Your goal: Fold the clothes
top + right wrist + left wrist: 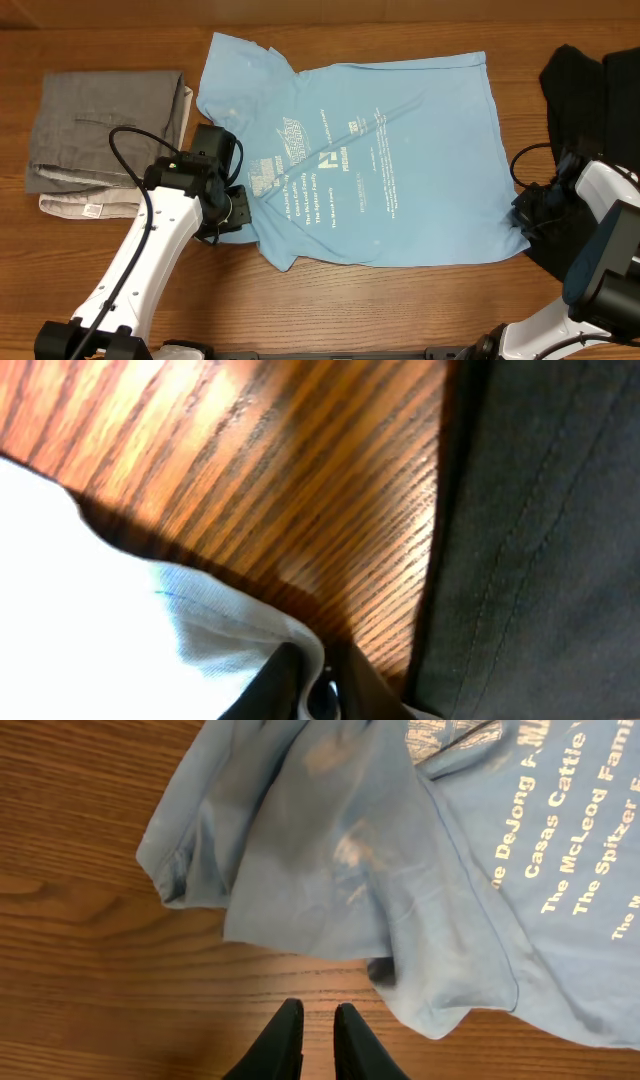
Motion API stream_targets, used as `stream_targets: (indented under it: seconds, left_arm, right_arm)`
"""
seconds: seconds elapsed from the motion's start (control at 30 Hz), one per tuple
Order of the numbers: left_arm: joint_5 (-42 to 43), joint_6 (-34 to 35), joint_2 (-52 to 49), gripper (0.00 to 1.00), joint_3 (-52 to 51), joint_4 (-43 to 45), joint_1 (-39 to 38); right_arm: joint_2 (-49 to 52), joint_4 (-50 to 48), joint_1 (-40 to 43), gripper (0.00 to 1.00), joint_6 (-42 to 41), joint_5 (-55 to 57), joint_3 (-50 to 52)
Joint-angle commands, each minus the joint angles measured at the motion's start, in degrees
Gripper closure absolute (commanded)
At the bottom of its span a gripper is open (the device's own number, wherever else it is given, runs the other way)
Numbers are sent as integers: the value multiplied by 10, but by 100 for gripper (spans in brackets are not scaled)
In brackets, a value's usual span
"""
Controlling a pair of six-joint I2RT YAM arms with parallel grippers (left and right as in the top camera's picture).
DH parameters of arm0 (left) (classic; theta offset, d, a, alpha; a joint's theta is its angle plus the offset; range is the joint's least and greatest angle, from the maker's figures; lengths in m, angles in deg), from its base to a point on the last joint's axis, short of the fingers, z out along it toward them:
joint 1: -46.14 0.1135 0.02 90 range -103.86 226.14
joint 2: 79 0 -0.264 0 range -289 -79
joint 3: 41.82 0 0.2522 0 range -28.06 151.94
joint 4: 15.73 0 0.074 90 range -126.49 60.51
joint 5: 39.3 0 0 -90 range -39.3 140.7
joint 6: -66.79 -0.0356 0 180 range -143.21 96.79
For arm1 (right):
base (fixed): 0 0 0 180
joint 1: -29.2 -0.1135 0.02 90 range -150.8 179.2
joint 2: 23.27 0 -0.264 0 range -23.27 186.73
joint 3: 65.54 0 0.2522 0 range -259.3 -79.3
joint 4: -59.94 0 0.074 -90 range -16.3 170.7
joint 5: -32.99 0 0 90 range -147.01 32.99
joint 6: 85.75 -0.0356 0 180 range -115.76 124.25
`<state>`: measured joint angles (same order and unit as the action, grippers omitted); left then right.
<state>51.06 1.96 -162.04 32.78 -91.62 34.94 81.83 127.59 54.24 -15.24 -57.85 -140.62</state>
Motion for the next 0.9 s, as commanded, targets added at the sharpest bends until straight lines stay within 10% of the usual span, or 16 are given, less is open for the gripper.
stream_targets:
  seconds: [0.0,0.33,0.47,0.87]
  left_arm:
    - [-9,7,-1,85,9,-7,7]
    - [85,21,-1,81,-37,-49,17]
    - [20,21,-1,66,-70,-33,15]
    - [-49,-106,-5,66,-86,46,63]
  right_arm:
    - [16,-9,-2,85,0,0,18]
    - [16,-11,-2,85,0,-31,16]
    - [16,-11,-2,85,0,-31,16]
    - [16,-18,-2,85,-1,-40,16]
